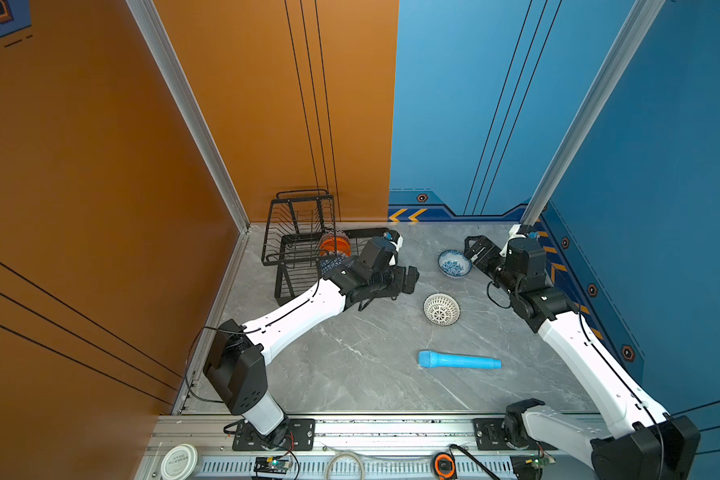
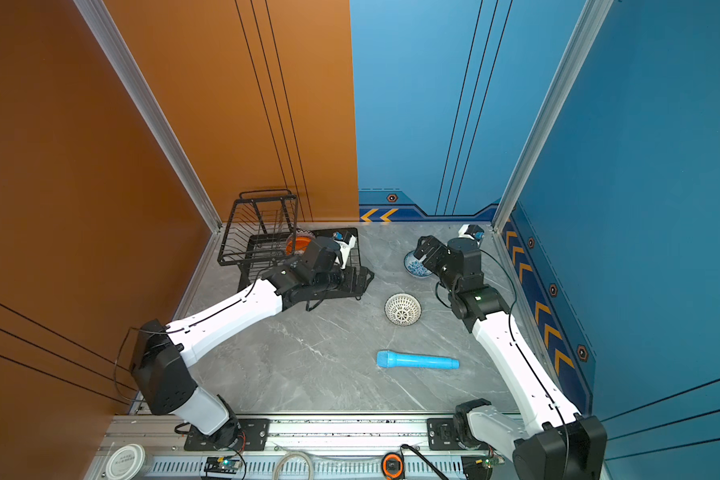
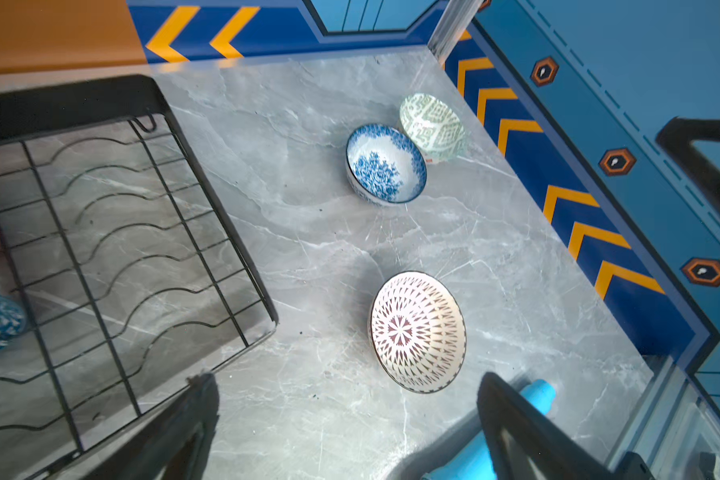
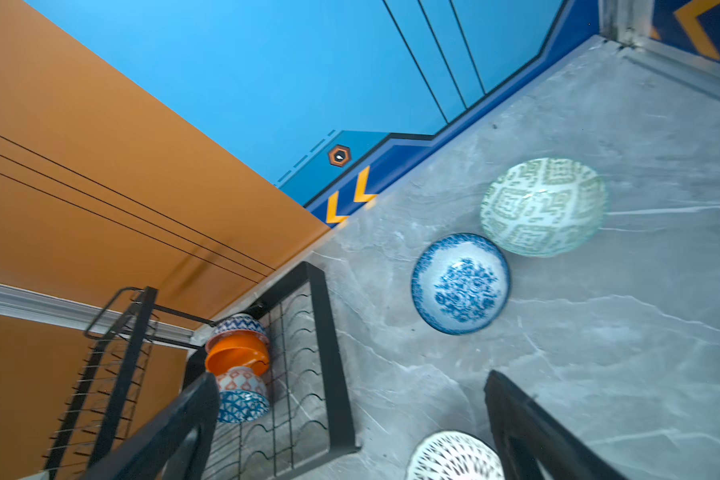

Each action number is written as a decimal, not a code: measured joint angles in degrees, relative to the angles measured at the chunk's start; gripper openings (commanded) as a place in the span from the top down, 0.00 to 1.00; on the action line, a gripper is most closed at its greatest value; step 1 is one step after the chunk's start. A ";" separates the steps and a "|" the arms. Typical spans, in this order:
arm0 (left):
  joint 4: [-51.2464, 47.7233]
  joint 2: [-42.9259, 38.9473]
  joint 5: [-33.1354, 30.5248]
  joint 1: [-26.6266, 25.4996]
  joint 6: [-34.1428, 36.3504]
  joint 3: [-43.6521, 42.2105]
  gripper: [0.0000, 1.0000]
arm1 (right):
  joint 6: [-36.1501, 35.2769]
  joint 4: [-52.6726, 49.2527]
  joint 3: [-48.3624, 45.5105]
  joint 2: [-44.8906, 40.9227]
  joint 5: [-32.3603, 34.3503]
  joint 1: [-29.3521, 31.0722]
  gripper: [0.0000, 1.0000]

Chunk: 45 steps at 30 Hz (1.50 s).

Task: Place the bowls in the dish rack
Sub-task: 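Open the right gripper off the bowl and withdraw while the left releases the rack, then reach the left gripper to the maroon-patterned white bowl while the right approaches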

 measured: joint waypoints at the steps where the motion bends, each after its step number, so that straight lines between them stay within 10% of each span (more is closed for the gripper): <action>1: 0.00 0.81 0.00 -0.50 0.00 0.00 0.02 | -0.72 -1.36 -0.35 -0.61 -0.15 -0.31 0.00; 19: 0.28 19.69 2.45 -4.31 -9.68 2.75 0.13 | -5.35 -10.86 -8.20 -7.67 -1.86 -1.57 0.00; 45: 0.35 28.02 4.74 -5.79 -12.70 11.15 0.62 | -6.16 -10.86 -11.26 -11.34 -3.21 -2.19 0.00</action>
